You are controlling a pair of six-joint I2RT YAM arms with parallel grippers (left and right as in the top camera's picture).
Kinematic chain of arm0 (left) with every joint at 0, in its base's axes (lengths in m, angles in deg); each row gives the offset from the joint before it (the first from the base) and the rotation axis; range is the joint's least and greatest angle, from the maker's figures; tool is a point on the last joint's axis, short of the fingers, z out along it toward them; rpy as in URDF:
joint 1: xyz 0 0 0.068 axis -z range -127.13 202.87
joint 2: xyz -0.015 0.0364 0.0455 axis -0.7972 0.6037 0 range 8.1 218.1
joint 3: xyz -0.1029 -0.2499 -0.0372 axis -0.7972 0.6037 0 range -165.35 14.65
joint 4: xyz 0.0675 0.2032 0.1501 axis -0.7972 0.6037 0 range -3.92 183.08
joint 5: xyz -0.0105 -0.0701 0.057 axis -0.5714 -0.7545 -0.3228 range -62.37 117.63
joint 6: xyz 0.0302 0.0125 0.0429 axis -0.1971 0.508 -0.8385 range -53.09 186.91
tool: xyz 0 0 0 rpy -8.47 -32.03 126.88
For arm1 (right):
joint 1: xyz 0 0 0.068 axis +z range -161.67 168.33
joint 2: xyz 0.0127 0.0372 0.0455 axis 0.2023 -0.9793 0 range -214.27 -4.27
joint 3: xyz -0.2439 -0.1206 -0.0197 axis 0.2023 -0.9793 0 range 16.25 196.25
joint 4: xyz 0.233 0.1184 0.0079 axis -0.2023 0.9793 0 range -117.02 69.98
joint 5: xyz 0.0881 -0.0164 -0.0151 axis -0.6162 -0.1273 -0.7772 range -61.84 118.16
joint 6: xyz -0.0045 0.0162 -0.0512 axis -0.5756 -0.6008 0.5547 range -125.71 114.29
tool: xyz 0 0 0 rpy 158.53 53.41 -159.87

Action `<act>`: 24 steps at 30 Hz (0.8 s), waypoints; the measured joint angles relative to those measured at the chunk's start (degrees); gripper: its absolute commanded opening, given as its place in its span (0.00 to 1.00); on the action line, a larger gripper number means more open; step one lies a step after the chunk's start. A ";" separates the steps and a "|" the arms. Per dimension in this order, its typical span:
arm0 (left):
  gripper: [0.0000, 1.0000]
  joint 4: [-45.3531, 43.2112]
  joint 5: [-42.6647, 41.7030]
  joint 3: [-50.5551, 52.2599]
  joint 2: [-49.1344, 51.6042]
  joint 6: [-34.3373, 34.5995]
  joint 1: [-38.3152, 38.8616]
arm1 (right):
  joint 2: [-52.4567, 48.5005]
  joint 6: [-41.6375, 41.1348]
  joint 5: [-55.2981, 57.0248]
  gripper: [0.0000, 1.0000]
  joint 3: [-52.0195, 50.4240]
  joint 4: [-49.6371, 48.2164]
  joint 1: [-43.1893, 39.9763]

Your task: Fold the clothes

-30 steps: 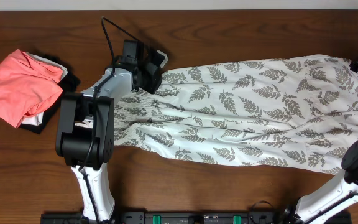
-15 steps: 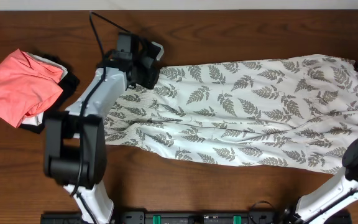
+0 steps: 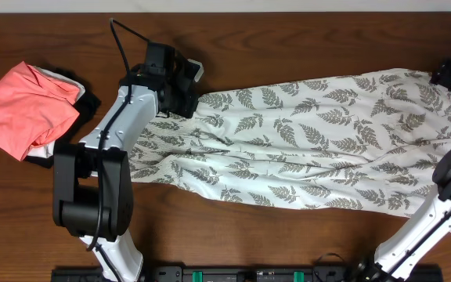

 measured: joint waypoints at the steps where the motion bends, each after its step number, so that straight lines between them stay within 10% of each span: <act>1: 0.15 0.00 -0.02 0.00 -0.02 0.02 0.00 | -1.16 0.00 -0.02 0.74 0.00 -1.05 0.00; 16: 0.15 0.00 0.02 0.00 -0.02 0.02 0.00 | -8.28 -0.04 -1.29 0.70 0.83 -9.51 0.00; 24: 0.14 0.00 0.00 0.00 -0.02 0.02 0.00 | -8.55 -0.35 -1.70 0.47 0.96 -9.88 0.26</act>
